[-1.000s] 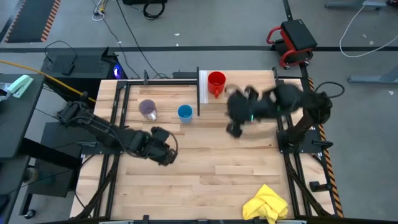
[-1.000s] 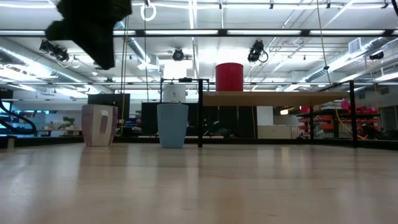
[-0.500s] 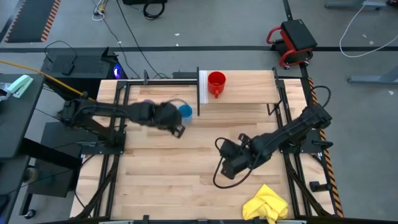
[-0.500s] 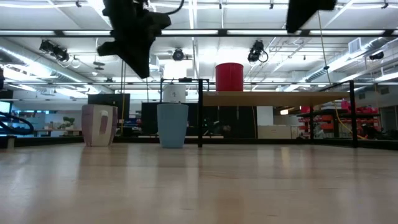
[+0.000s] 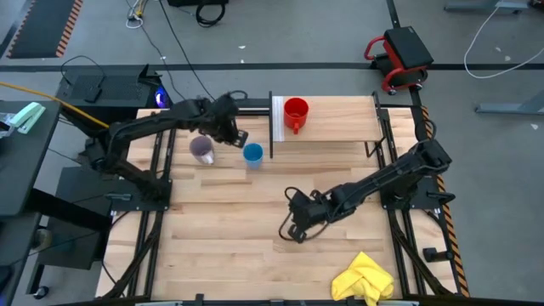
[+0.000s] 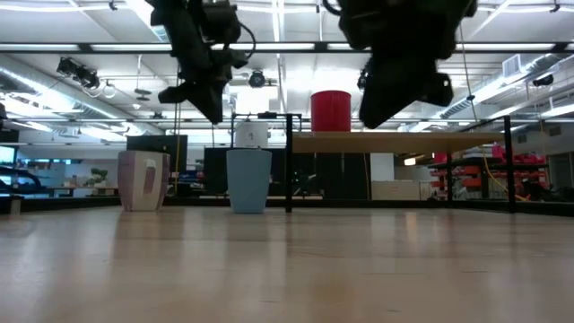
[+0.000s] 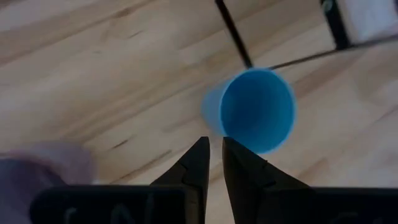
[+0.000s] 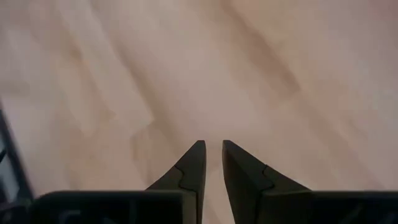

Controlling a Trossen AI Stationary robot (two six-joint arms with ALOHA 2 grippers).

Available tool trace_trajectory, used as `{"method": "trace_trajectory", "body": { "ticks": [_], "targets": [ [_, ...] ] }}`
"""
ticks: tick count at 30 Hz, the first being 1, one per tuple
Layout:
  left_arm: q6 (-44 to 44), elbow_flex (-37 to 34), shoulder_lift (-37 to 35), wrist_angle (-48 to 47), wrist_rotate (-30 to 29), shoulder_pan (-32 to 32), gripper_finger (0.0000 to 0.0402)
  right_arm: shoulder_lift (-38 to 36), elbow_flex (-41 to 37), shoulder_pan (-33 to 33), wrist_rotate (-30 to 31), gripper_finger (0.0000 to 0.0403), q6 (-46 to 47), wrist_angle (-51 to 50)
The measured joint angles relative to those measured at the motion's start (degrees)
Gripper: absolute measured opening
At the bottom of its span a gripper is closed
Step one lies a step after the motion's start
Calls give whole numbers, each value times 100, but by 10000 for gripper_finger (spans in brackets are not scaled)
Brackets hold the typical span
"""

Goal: Stack small to large cups/mugs on shelf
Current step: Put the blue cup on the shelf

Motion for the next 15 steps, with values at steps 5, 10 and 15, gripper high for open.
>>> {"method": "trace_trajectory", "body": {
  "ticks": [5,10,15],
  "targets": [
    [157,-1,406,227,481,270,56,-2,-29,-287,88,59,-262,56],
    [383,-2,965,308,927,271,66,-2,-29,-549,108,59,-335,54],
    [535,-2,1180,335,1086,278,76,-2,-29,-561,87,59,-390,42]
  ]
}}
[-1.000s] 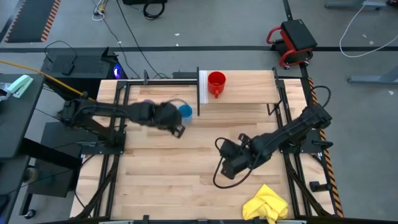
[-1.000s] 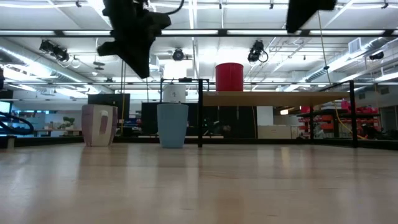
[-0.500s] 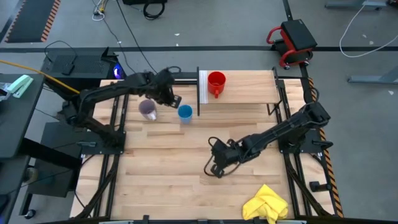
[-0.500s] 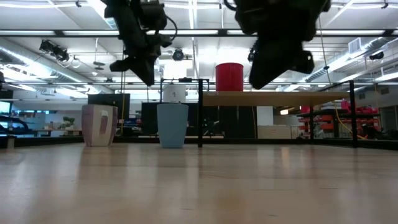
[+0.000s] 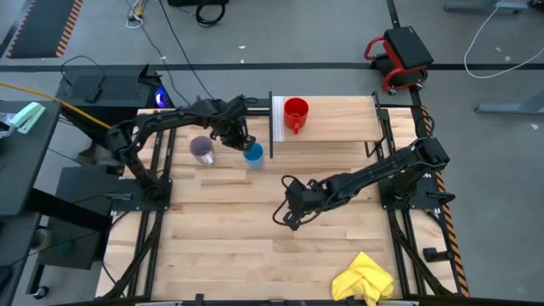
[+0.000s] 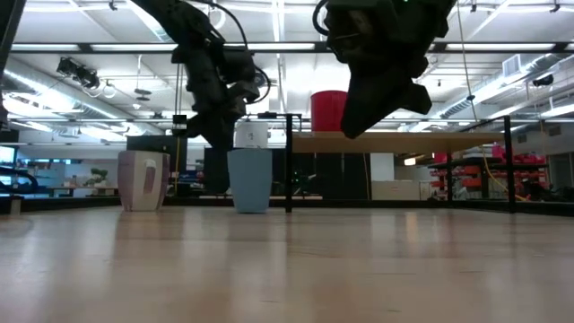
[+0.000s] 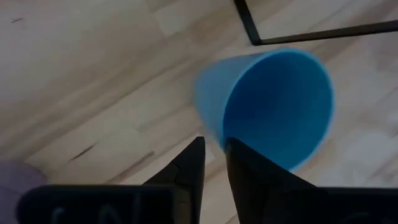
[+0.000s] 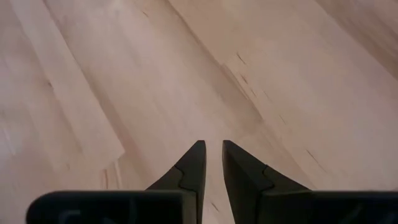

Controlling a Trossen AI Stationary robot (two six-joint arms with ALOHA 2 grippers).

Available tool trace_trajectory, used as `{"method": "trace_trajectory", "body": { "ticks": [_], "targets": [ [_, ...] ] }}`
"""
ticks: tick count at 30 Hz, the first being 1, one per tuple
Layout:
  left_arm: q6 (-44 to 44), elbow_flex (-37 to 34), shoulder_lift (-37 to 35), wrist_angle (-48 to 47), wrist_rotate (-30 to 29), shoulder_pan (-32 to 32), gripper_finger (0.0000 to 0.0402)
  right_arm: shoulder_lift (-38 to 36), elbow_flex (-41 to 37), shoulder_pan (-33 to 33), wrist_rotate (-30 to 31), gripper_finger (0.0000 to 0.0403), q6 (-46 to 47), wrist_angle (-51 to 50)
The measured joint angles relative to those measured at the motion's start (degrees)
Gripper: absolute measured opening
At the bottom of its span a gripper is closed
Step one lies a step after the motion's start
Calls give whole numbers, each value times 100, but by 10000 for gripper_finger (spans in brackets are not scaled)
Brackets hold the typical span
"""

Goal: Stack small to large cups/mugs on shelf
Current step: Put the blue cup on the shelf

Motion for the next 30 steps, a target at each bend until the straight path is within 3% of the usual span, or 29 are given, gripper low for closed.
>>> {"method": "trace_trajectory", "body": {
  "ticks": [15,18,26,30],
  "targets": [
    [28,238,-20,109,-17,-61,102,0,0,-33,15,59,-63,-24],
    [13,316,-23,173,-17,-171,103,0,0,-81,290,59,-63,-67],
    [-384,330,-24,804,-309,-278,102,0,0,-677,567,59,-73,-36],
    [-415,330,-24,805,-539,-234,98,-3,-78,-859,488,59,-294,521]
  ]
}}
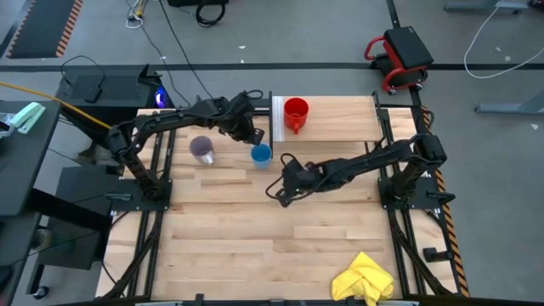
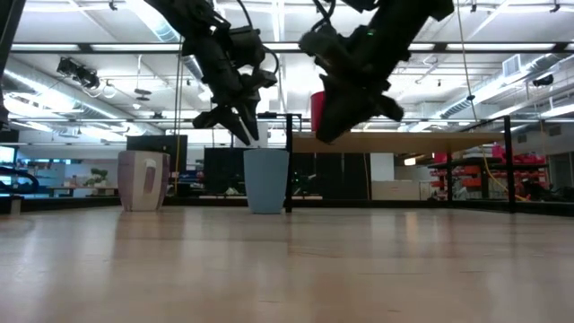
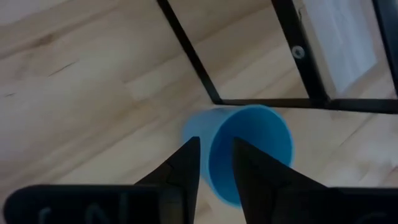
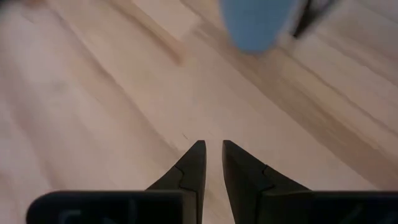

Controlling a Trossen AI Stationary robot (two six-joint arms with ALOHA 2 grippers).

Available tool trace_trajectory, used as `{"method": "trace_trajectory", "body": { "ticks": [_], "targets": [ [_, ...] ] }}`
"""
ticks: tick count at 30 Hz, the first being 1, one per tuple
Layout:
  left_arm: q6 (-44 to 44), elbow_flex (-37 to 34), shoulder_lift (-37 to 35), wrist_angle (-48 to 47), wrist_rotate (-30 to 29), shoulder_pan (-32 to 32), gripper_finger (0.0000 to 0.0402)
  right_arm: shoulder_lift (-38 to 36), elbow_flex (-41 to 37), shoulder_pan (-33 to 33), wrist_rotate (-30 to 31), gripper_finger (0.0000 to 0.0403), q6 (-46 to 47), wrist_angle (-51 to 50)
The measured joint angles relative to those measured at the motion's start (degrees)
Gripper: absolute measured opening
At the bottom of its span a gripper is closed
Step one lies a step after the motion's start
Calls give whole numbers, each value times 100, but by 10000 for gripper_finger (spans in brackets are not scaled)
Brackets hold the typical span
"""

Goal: Stack small to large cups/mugs on shelf
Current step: Put the blue cup on the shelf

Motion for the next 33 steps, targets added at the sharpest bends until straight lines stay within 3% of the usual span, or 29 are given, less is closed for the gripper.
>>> {"method": "trace_trajectory", "body": {
  "ticks": [5,11,17,33],
  "targets": [
    [4,0,0,15,-54,24,97,-3,-835,-35,-331,59,89,1874],
    [-37,2,70,19,-200,47,100,6,-1633,-37,607,59,1003,2687],
    [-38,4,349,168,-350,65,94,6,-1655,-31,827,59,1140,2766],
    [-39,2,662,304,12,-40,96,6,-1594,-279,1099,58,1193,2718]
  ]
}}
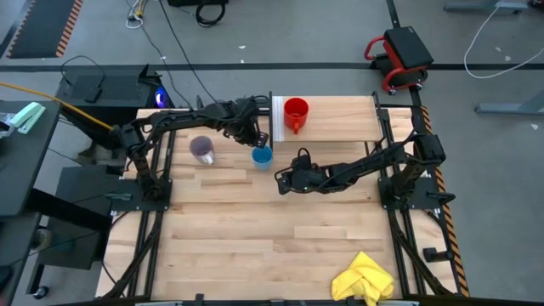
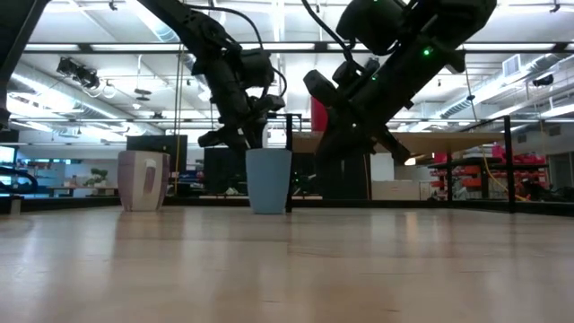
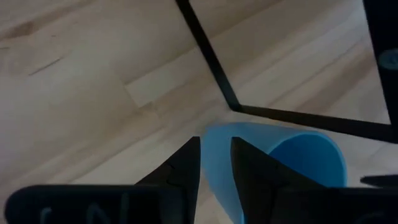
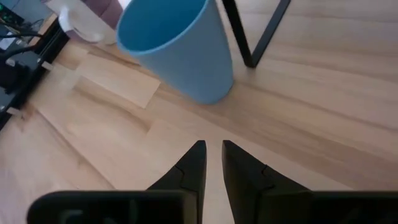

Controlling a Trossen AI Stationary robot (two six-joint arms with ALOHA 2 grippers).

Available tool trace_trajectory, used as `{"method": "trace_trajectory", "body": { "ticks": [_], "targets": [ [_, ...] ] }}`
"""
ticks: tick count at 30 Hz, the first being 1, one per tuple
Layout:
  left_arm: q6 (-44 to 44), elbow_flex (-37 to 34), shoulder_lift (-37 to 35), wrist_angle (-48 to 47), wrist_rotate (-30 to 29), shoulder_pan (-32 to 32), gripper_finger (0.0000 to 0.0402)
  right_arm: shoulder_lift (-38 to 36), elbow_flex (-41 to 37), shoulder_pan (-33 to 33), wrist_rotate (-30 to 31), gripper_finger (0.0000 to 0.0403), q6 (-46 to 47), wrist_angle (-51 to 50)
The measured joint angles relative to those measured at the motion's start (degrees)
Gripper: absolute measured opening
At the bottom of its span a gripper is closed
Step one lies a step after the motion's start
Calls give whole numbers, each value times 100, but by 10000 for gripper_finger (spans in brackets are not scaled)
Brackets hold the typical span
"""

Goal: Stack small to large cups/mugs on shelf
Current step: Put the blue cup on the shelf

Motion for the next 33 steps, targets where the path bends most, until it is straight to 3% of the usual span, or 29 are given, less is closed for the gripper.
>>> {"method": "trace_trajectory", "body": {
  "ticks": [18,33],
  "targets": [
    [-336,0,0,266,-2,-717,96,0,0,44,-192,28,-101,-178],
    [-802,-4,0,338,-175,-1405,99,0,4,874,-277,28,241,-662]
  ]
}}
